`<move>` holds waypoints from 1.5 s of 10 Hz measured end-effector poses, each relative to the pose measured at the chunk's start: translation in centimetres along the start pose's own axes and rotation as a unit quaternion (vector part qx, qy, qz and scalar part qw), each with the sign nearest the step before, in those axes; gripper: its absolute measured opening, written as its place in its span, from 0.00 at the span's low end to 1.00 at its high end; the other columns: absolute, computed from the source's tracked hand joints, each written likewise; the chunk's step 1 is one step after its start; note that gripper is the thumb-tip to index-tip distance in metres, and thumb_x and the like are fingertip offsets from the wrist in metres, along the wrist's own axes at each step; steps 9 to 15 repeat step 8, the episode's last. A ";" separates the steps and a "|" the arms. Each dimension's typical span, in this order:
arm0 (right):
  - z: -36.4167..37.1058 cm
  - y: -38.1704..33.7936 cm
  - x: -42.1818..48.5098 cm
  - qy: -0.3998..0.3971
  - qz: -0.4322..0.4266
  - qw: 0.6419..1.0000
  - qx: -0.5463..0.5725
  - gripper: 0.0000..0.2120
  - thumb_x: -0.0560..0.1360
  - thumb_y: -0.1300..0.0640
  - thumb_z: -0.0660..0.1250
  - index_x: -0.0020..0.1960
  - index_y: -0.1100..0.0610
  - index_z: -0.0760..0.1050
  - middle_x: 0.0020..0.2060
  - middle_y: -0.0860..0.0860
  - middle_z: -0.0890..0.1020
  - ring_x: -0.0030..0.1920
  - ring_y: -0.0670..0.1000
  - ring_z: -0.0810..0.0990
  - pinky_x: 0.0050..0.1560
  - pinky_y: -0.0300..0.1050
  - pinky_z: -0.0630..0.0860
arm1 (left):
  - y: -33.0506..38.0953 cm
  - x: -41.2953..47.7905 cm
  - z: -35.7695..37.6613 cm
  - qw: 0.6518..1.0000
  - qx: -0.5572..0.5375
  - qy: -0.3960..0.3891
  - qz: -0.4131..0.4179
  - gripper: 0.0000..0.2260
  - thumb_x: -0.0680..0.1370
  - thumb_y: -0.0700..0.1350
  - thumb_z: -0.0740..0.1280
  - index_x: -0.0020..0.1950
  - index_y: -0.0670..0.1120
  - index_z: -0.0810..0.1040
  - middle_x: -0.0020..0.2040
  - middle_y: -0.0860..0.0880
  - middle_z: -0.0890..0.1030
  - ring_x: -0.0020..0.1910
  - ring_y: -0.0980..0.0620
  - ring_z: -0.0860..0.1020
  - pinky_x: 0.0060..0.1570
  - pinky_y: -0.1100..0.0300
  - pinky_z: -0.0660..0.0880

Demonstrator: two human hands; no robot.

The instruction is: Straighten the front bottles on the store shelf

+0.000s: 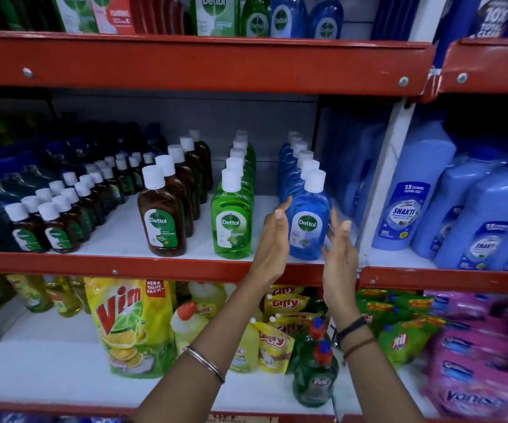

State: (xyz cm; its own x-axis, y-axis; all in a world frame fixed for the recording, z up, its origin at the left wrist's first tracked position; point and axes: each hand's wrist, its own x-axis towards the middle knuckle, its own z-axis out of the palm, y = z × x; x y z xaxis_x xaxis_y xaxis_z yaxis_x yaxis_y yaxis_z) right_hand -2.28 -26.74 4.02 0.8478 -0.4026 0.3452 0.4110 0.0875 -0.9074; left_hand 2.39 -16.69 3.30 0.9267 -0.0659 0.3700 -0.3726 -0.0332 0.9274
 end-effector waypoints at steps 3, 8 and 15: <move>-1.4 -1.0 1.6 -0.032 0.038 0.999 0.008 0.29 0.75 0.37 0.48 0.68 0.50 0.71 0.63 0.47 0.75 0.60 0.46 0.76 0.42 0.27 0.76 | 0.4 -0.3 -0.3 1.000 0.019 0.007 0.011 0.32 0.69 0.82 0.44 0.68 0.74 0.66 0.71 0.52 0.71 0.72 0.50 0.69 0.71 0.40 0.66; -2.3 -0.5 -0.1 0.000 -0.036 0.997 -0.064 0.27 0.74 0.32 0.51 0.66 0.44 0.71 0.64 0.48 0.77 0.65 0.47 0.74 0.54 0.33 0.71 | 3.3 -2.3 -2.1 0.990 0.116 0.006 0.080 0.27 0.79 0.70 0.48 0.75 0.62 0.62 0.70 0.59 0.67 0.65 0.76 0.63 0.70 0.59 0.64; -2.3 -0.5 -0.1 0.000 -0.036 0.997 -0.064 0.27 0.74 0.32 0.51 0.66 0.44 0.71 0.64 0.48 0.77 0.65 0.47 0.74 0.54 0.33 0.71 | 3.3 -2.3 -2.1 0.990 0.116 0.006 0.080 0.27 0.79 0.70 0.48 0.75 0.62 0.62 0.70 0.59 0.67 0.65 0.76 0.63 0.70 0.59 0.64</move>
